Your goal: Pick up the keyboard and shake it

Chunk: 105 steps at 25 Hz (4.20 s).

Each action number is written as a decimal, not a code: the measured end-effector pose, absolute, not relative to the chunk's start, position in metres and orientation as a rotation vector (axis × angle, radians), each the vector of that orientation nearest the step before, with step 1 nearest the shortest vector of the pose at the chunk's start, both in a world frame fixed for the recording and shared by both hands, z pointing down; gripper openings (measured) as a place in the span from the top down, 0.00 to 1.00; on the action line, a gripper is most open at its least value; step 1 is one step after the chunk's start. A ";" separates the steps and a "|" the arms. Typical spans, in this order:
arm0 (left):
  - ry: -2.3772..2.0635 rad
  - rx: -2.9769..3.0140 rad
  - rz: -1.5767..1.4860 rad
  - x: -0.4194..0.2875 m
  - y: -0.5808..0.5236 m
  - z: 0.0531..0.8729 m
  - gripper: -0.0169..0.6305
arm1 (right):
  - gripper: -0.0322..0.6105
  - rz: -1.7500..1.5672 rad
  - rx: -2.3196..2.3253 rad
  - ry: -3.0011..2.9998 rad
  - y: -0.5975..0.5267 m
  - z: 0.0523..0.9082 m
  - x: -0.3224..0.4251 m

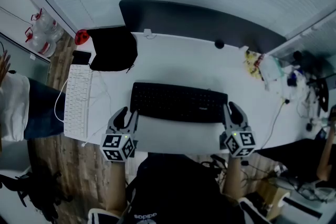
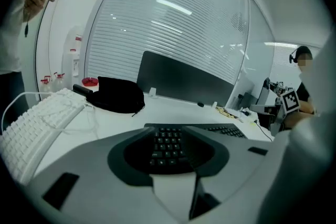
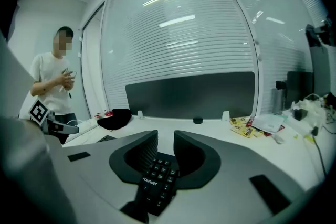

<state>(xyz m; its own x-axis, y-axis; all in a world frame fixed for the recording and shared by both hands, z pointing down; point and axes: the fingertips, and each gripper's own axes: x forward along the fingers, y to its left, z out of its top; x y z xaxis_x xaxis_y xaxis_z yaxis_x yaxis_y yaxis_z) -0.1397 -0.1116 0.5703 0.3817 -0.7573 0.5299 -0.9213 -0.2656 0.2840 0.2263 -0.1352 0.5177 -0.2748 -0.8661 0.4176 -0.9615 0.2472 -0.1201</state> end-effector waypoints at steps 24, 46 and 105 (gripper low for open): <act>-1.292 1.878 0.595 -0.147 -0.138 0.655 0.68 | 0.68 0.810 1.584 -1.993 -0.169 0.630 0.279; -1.167 1.805 0.640 -0.137 -0.142 0.677 0.66 | 0.66 1.074 1.534 -1.985 -0.177 0.635 0.276; -1.564 2.279 0.026 -0.154 -0.145 0.463 0.66 | 0.66 0.094 1.693 -2.492 -0.166 0.351 0.254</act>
<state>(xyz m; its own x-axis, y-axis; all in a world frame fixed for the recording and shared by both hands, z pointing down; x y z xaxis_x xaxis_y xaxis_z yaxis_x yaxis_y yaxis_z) -0.1540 -0.1448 0.4633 0.3818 -0.8968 0.2234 -0.9038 -0.3116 0.2934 0.2537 -0.1659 0.3507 -0.3633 -0.9211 0.1398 -0.9290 0.3695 0.0200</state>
